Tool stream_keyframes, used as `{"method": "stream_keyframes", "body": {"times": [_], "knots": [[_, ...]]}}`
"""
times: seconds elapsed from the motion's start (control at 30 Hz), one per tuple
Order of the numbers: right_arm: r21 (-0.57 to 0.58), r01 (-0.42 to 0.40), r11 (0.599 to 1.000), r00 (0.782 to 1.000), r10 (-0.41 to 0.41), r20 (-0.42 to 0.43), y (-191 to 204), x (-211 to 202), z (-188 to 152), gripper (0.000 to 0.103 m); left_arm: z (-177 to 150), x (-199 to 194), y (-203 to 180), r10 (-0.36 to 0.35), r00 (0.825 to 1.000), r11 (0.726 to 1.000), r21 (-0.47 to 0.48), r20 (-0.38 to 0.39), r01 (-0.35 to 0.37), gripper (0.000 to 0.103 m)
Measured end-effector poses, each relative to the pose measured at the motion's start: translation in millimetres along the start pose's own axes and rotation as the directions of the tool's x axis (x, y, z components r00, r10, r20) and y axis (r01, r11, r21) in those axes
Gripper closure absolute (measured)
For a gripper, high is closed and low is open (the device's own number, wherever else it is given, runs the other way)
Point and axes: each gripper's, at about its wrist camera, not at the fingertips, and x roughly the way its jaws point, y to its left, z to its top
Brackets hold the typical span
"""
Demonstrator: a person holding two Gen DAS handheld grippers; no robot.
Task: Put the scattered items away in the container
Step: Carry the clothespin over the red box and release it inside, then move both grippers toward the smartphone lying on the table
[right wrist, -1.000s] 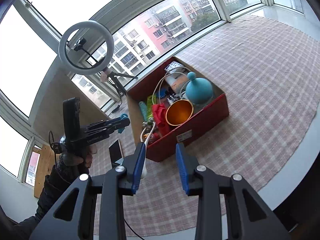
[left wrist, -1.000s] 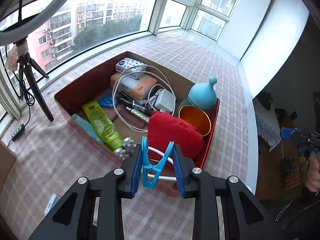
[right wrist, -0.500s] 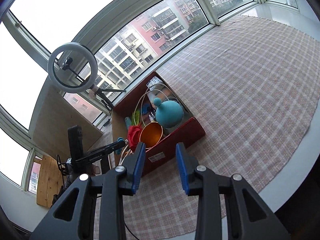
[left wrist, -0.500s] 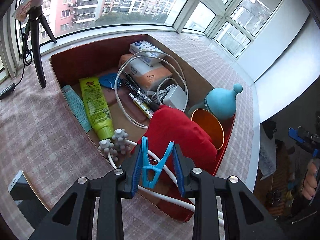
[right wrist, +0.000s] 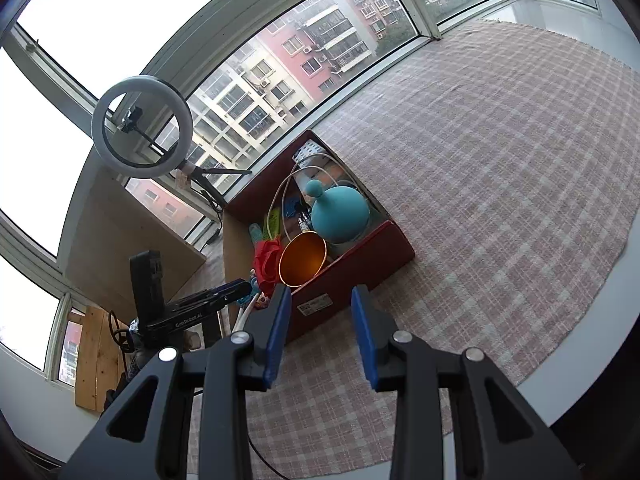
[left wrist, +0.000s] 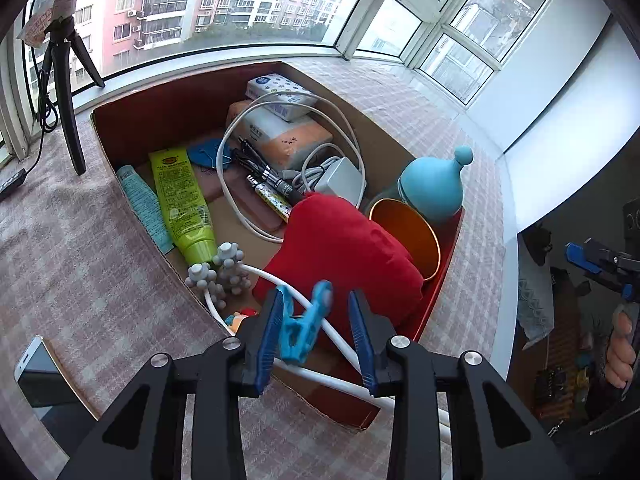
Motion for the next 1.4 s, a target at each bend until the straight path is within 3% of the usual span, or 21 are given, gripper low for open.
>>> {"method": "stream_keyframes", "body": {"times": [0.47,0.6,0.83,1.0,1.1,1.2,1.27,1.4], "knots": [[0.0,0.013,1.0,1.0,-0.013,-0.001,1.9,0.5,-4.8,0.072,6.4,-28.6,19.6,0.11,0.993,0.994,0.005,0.036,-0.11,0.068],[-0.022,0.007,1.0,1.0,-0.007,0.001,7.2,1.8,-4.1,0.072,-11.4,-55.9,32.2,0.197,0.978,0.98,-0.033,0.074,-0.195,0.068],[-0.101,-0.01,0.995,1.0,0.01,-0.004,33.0,4.7,-5.6,0.072,-69.2,-139.7,54.1,0.391,0.911,0.916,-0.155,0.129,-0.37,0.068],[-0.196,-0.07,0.978,0.997,0.066,-0.027,70.6,5.7,-13.2,0.071,-107.2,-208.2,64.9,0.519,0.842,0.846,-0.232,0.147,-0.48,0.059],[-0.277,-0.163,0.947,0.986,0.145,-0.085,106.0,11.6,-26.6,0.062,-128.0,-235.8,67.6,0.531,0.83,0.835,-0.268,0.17,-0.48,0.058],[-0.338,-0.259,0.905,0.964,0.222,-0.144,142.9,21.3,-49.9,0.06,-146.8,-251.0,70.4,0.548,0.818,0.823,-0.288,0.173,-0.49,0.055],[-0.359,-0.294,0.886,0.953,0.241,-0.187,162.9,38.3,-68.2,0.06,-156.1,-248.5,72.9,0.552,0.819,0.821,-0.275,0.157,-0.501,0.055],[-0.374,-0.341,0.863,0.931,0.253,-0.265,198.2,81.5,-105.1,0.06,-165.7,-234.6,87.9,0.516,0.845,0.842,-0.268,0.142,-0.468,0.055]]}}
